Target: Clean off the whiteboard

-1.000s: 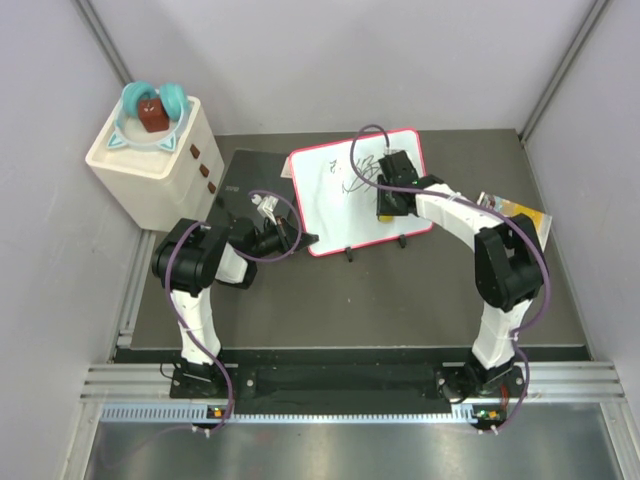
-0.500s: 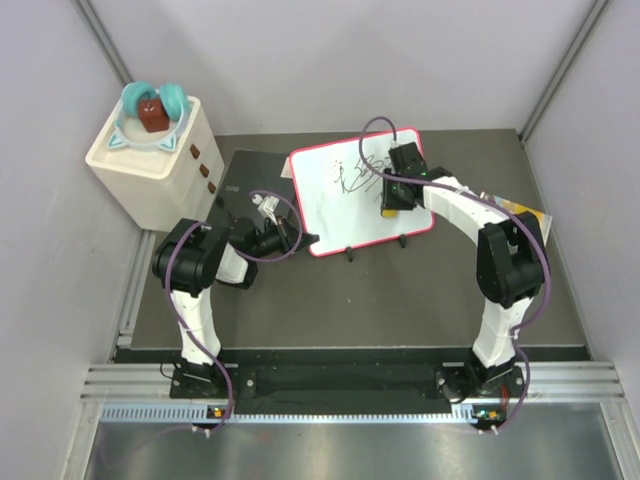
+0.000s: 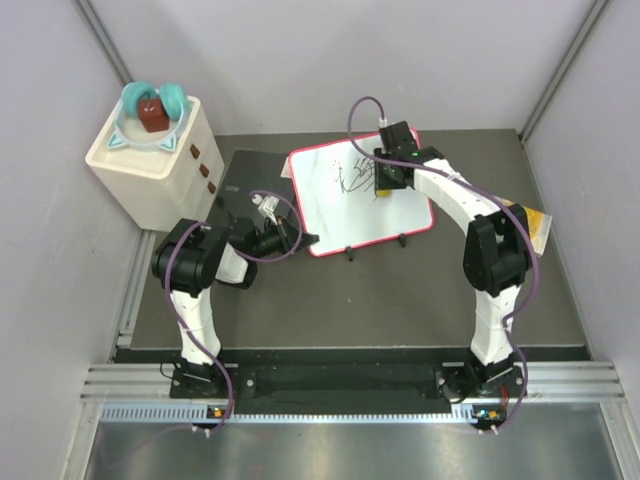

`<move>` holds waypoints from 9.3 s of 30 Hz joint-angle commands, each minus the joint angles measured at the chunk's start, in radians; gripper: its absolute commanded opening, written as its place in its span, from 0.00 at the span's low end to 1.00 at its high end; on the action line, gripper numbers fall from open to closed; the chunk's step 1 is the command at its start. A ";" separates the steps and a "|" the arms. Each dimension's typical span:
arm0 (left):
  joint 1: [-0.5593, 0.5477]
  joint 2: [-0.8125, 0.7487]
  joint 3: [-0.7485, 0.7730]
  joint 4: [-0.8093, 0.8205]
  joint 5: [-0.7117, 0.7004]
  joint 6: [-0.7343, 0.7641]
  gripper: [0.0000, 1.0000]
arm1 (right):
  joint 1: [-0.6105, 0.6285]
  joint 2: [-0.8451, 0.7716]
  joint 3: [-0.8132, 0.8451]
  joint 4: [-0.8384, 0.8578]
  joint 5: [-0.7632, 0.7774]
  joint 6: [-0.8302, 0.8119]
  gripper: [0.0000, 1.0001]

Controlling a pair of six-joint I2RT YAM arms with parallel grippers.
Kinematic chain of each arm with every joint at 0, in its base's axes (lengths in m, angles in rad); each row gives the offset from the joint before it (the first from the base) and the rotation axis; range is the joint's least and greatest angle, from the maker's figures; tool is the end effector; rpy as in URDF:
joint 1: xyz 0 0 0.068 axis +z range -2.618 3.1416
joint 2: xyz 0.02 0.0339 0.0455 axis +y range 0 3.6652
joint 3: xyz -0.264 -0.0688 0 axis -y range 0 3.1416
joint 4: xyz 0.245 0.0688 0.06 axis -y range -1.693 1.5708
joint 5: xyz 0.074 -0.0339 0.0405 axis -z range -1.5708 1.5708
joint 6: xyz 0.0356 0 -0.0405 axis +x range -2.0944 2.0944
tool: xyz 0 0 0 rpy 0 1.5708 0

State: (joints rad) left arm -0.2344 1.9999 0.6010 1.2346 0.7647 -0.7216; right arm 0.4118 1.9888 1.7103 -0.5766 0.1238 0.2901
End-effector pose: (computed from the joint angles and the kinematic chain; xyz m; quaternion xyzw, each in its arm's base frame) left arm 0.3145 -0.1004 0.1061 0.0635 0.7450 -0.5287 0.4018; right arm 0.4150 0.1765 0.2626 -0.0352 0.9344 0.0658 0.3482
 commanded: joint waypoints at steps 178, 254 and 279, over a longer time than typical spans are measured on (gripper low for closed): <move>-0.163 -0.112 0.009 -0.346 -0.263 0.337 0.00 | 0.001 0.239 0.382 -0.043 0.169 0.026 0.00; -0.204 -0.122 0.029 -0.403 -0.304 0.378 0.00 | -0.058 0.125 0.204 0.147 -0.082 0.040 0.00; -0.207 -0.125 0.025 -0.400 -0.308 0.379 0.00 | -0.131 0.157 0.361 0.063 0.116 0.050 0.00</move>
State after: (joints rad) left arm -0.4263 1.8629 0.6266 0.9558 0.5285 -0.4568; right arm 0.3080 2.1502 2.0880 -0.5102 0.2199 0.3264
